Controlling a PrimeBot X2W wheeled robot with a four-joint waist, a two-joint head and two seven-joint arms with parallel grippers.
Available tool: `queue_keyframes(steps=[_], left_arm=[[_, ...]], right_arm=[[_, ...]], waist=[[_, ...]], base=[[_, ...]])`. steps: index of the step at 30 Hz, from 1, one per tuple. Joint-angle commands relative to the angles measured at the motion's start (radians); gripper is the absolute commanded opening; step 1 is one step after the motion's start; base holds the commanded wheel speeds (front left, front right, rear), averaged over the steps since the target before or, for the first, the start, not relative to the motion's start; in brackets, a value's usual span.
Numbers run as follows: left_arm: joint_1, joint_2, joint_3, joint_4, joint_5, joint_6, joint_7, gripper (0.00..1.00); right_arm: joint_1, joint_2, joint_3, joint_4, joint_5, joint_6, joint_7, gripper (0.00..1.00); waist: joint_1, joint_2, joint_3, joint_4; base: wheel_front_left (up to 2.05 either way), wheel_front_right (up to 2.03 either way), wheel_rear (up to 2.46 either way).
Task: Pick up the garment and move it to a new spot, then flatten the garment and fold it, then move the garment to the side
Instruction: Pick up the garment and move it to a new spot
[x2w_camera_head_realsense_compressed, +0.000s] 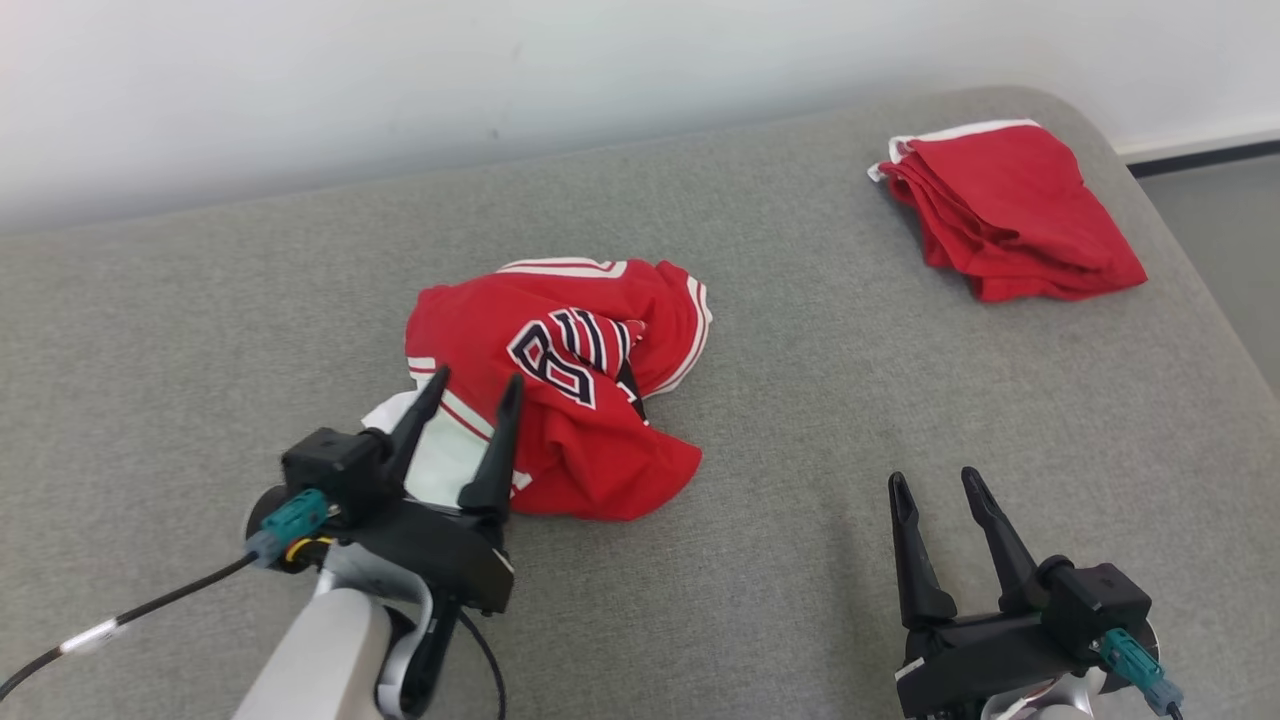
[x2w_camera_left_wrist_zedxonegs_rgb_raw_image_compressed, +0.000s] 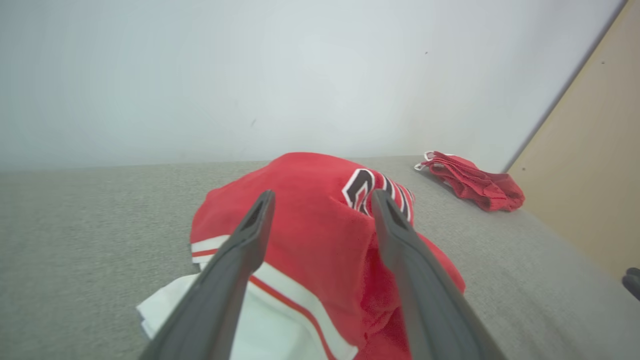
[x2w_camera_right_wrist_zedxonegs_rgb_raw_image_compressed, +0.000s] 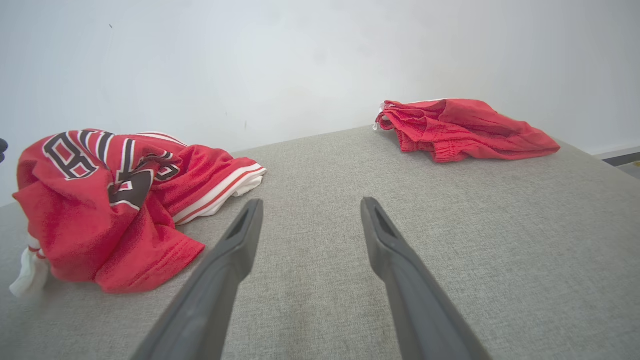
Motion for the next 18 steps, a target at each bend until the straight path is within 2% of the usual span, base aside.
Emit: queue_keyframes(steps=[1, 12, 18], left_arm=[[0.011, 0.012, 0.006, -0.012, 0.004, 0.004, -0.010, 1.00], [0.110, 0.109, 0.084, -0.115, 0.029, 0.074, -0.062, 1.00], [0.212, 0.136, 0.129, -0.172, 0.062, 0.112, -0.091, 1.00]], right_arm=[[0.009, 0.001, -0.003, -0.005, -0.002, -0.003, -0.001, 1.00], [0.032, 0.001, -0.032, -0.025, -0.026, -0.003, -0.001, 1.00], [0.046, 0.001, -0.042, -0.033, -0.038, -0.003, -0.001, 1.00]], waist=[[-0.0001, 0.0000, -0.022, 0.023], [-0.0001, 0.0000, -0.067, 0.078], [-0.0001, 0.0000, -0.090, 0.095]], base=[[0.00, 0.00, 0.00], [0.00, 0.00, 0.00], [0.00, 0.00, 0.00]])
